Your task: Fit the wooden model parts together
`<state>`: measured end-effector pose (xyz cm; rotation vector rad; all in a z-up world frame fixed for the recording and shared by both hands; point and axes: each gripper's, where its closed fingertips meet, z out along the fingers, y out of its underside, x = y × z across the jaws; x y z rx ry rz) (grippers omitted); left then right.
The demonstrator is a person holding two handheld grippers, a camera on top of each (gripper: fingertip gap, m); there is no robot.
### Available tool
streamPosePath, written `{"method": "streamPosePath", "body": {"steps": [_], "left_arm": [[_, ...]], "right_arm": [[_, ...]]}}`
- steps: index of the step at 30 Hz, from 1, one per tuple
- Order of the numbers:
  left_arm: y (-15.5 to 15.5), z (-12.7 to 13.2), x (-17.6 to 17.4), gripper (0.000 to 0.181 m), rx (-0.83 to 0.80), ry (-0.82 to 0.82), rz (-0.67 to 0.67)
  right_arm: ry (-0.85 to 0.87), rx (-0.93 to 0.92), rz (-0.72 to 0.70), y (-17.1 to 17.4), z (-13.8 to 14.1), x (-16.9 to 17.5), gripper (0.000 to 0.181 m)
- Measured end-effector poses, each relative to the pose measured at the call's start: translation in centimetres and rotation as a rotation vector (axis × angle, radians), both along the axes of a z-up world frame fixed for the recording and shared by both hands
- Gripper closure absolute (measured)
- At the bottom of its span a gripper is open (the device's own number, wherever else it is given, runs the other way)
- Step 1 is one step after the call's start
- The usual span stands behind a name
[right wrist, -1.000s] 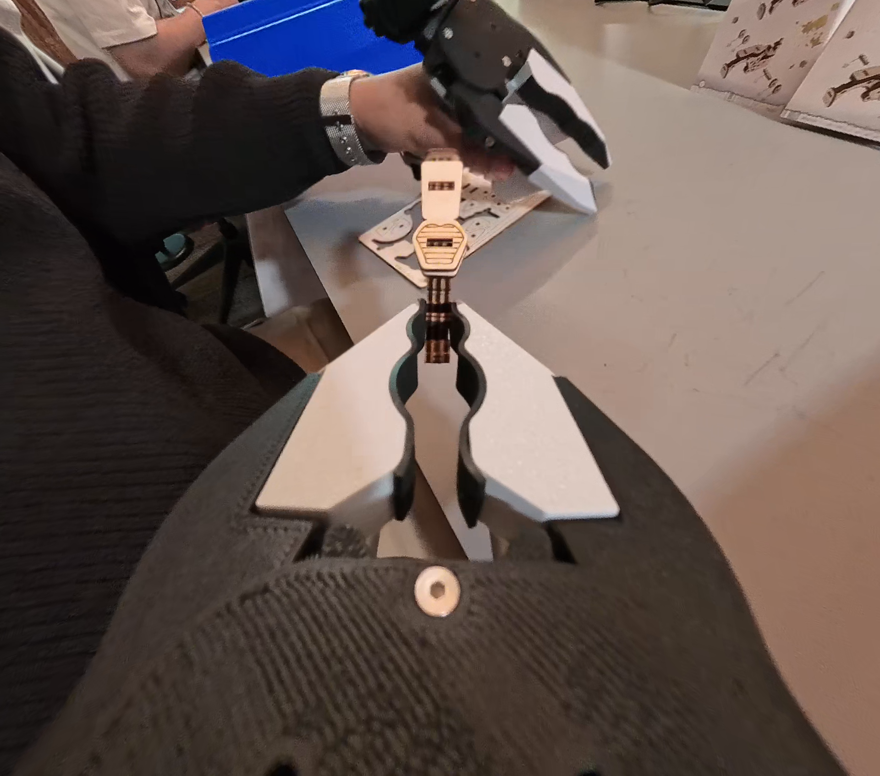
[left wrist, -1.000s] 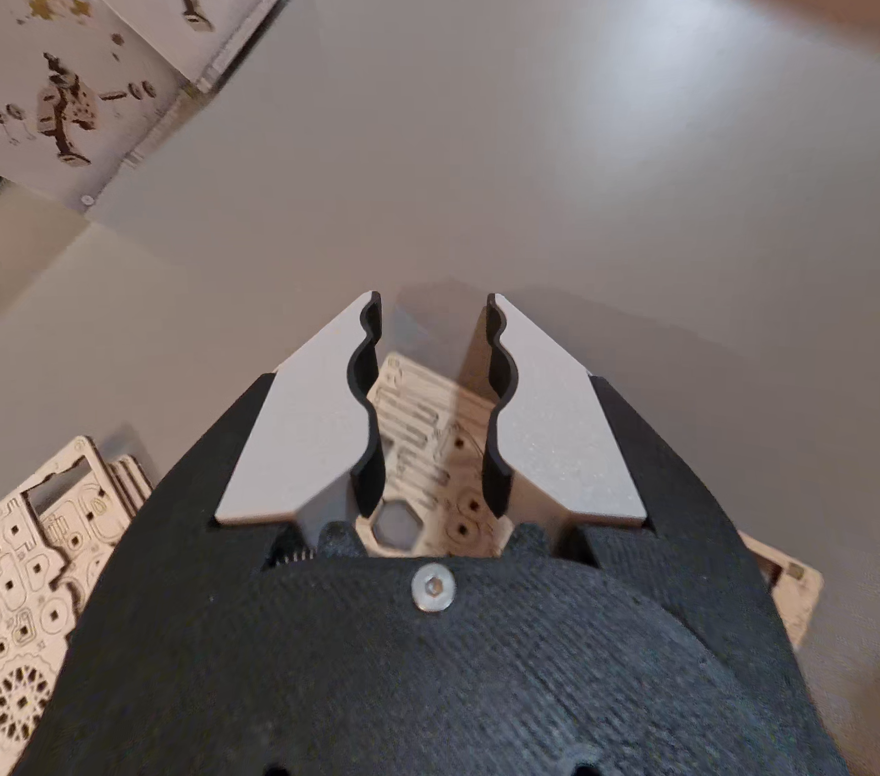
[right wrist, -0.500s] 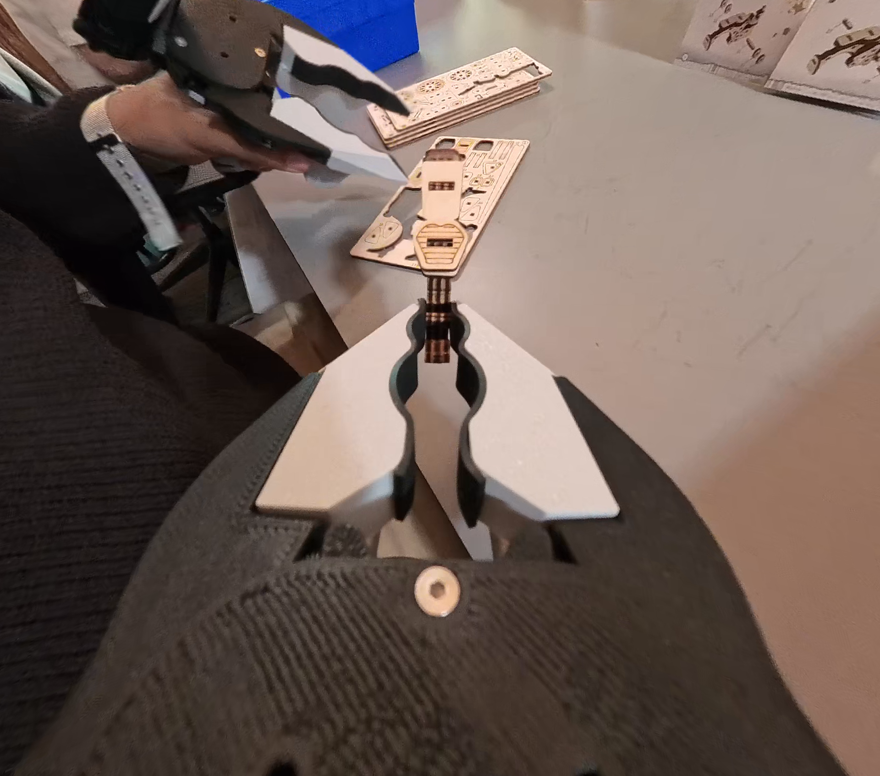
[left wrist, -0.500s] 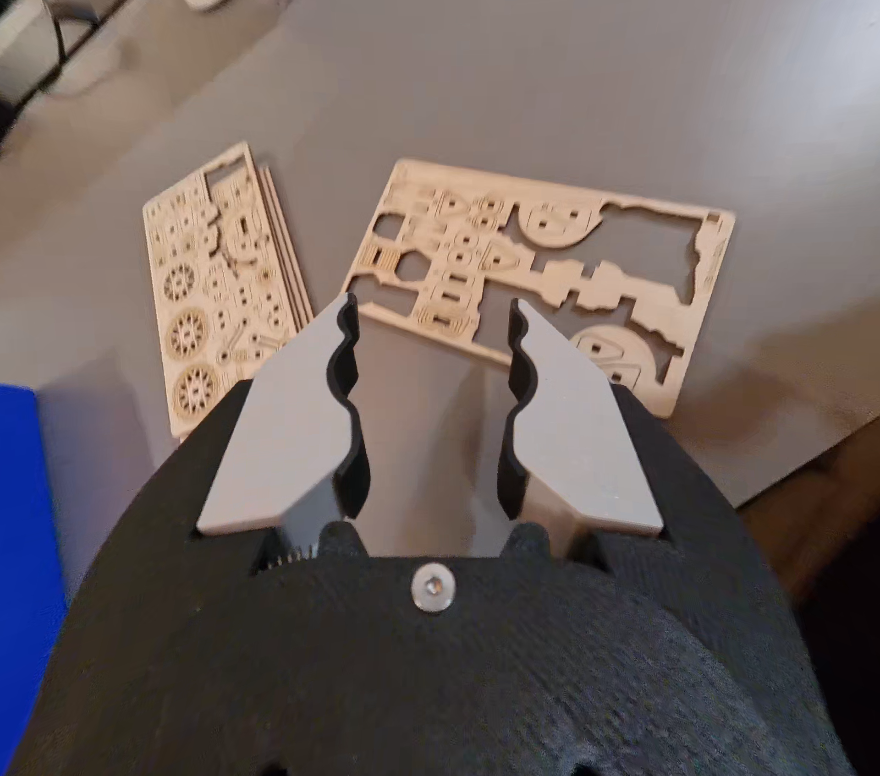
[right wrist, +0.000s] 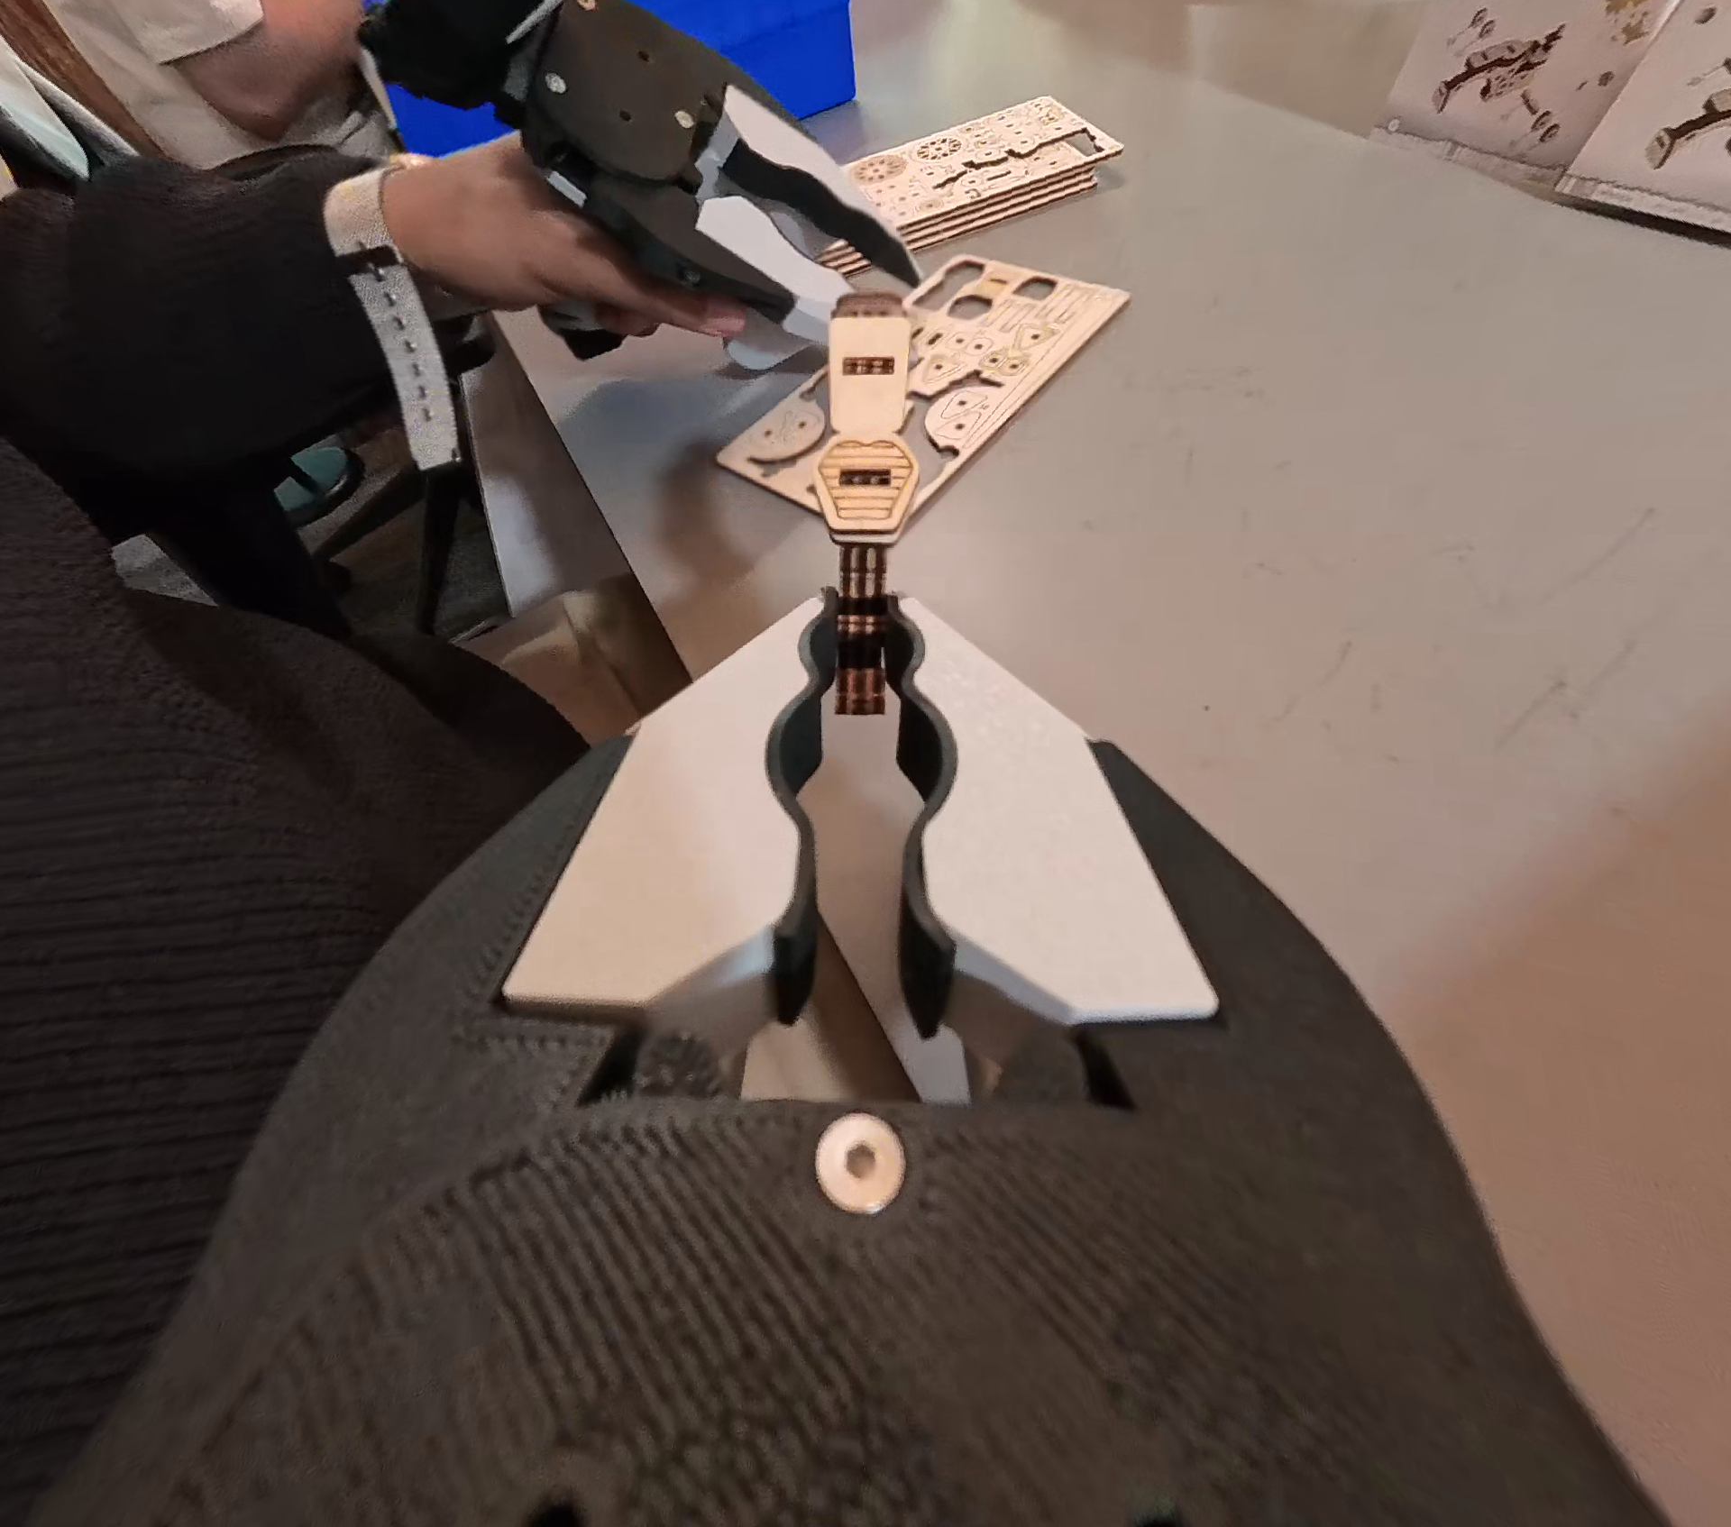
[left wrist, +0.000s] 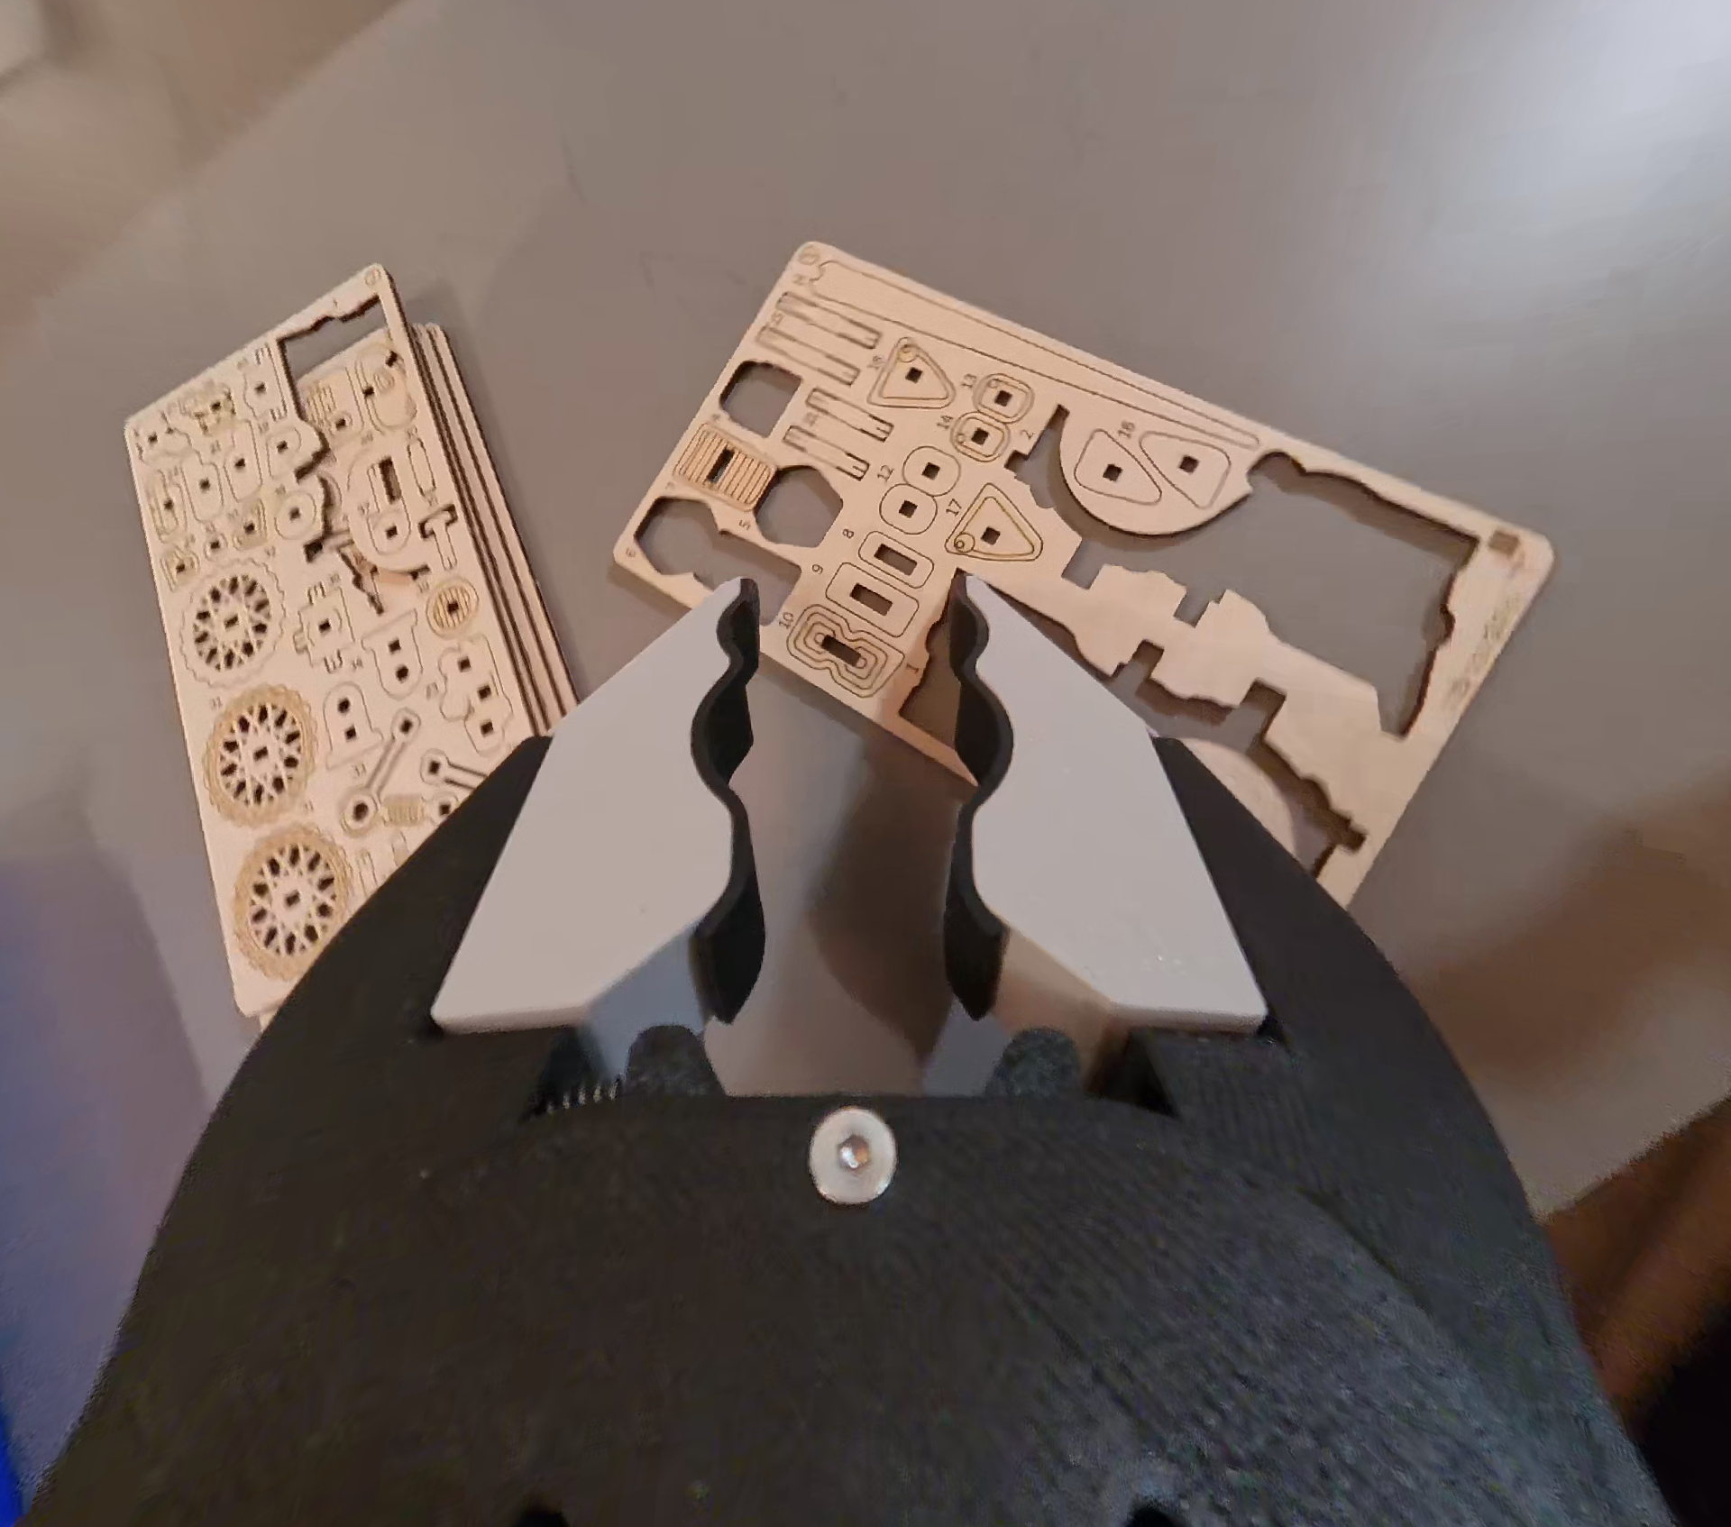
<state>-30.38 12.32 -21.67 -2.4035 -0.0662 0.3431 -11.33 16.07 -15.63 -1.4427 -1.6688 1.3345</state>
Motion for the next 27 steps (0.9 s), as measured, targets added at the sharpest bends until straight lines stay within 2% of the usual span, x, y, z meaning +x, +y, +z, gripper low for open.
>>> {"method": "streamPosePath", "body": {"steps": [1, 7, 10, 13, 15, 17, 19, 22, 25, 27], "left_arm": [[0.5, 0.0, -0.4, 0.141, -0.004, 0.013, -0.002], [4.3, 0.2, -3.8, 0.145, 0.001, 0.093, 0.011], [5.3, 1.0, -3.3, 0.141, 0.040, 0.066, 0.012], [5.5, 3.8, 0.2, 0.136, 0.186, 0.072, -0.098], [5.5, 5.5, 3.7, 0.135, 0.292, 0.062, -0.227], [5.0, 6.3, 7.8, 0.130, 0.368, -0.016, -0.378], [4.2, 6.3, 11.7, 0.125, 0.389, -0.132, -0.525], [3.3, 5.9, 15.1, 0.121, 0.379, -0.281, -0.643], [3.4, 5.6, 16.0, 0.122, 0.374, -0.341, -0.657], [3.2, 5.7, 16.5, 0.137, 0.387, -0.346, -0.685]], "right_arm": [[-0.002, 0.000, -0.002, 0.1, -0.1, 0.0, 0.173], [-0.033, 0.056, -0.001, 0.4, -1.0, -0.5, 0.173], [-0.056, 0.146, -0.003, 0.7, -1.7, -0.7, 0.173], [-0.093, 0.303, 0.003, 1.0, -2.7, -0.7, 0.173], [-0.127, 0.441, 0.040, 1.0, -3.4, -0.6, 0.173], [-0.190, 0.538, 0.101, 0.8, -4.3, -0.4, 0.173], [-0.250, 0.553, 0.169, 0.2, -4.9, -0.2, 0.173], [-0.309, 0.518, 0.234, -0.1, -5.1, -0.2, 0.174], [-0.335, 0.474, 0.265, 0.1, -5.2, -0.5, 0.173], [-0.339, 0.457, 0.275, 0.2, -5.2, -0.6, 0.173]]}}
